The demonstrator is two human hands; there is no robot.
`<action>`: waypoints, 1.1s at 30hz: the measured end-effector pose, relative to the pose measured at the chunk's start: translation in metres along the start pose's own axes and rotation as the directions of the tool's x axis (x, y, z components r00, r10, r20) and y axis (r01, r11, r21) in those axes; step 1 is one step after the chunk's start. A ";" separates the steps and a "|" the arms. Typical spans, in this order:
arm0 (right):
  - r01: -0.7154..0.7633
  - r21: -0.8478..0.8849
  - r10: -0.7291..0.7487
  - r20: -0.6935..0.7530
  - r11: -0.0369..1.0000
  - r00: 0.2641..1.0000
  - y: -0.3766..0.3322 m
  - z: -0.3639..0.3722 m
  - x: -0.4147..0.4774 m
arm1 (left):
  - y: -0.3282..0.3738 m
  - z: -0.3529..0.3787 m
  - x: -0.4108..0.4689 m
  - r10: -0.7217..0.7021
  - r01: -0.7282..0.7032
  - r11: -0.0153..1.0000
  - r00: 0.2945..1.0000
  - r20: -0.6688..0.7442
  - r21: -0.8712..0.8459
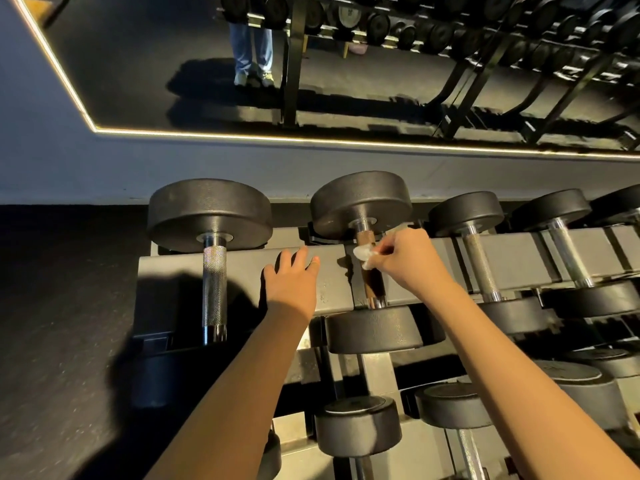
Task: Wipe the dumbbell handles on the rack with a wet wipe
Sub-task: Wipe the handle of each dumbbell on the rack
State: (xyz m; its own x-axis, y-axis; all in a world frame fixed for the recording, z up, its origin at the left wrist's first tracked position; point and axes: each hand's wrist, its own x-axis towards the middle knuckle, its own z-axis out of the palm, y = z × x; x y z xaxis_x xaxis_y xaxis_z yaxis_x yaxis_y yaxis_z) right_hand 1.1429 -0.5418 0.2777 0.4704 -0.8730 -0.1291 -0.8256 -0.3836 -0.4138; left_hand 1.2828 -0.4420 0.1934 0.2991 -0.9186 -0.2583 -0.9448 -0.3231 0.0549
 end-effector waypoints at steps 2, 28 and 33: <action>0.065 0.041 -0.058 -0.154 0.997 0.986 -0.005 0.006 0.004 | 0.000 0.000 0.000 -0.004 0.004 1.000 1.000 0.000 -0.001; 0.273 -0.322 -0.256 0.097 0.907 0.962 -0.013 0.003 0.004 | 0.002 -0.003 -0.002 -0.009 0.008 0.999 1.000 -0.017 -0.039; 0.273 -0.380 -0.335 -0.108 0.884 0.936 -0.008 0.018 0.012 | 0.003 -0.003 -0.002 -0.013 0.013 0.999 1.000 -0.010 -0.044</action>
State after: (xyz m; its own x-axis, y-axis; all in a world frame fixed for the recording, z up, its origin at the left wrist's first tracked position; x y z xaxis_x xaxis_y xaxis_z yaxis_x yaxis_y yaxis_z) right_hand 1.1606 -0.5440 0.2630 0.6834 -0.7210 0.1147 -0.7198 -0.6916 -0.0589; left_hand 1.2798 -0.4416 0.1968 0.3126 -0.9164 -0.2498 -0.9342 -0.3442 0.0936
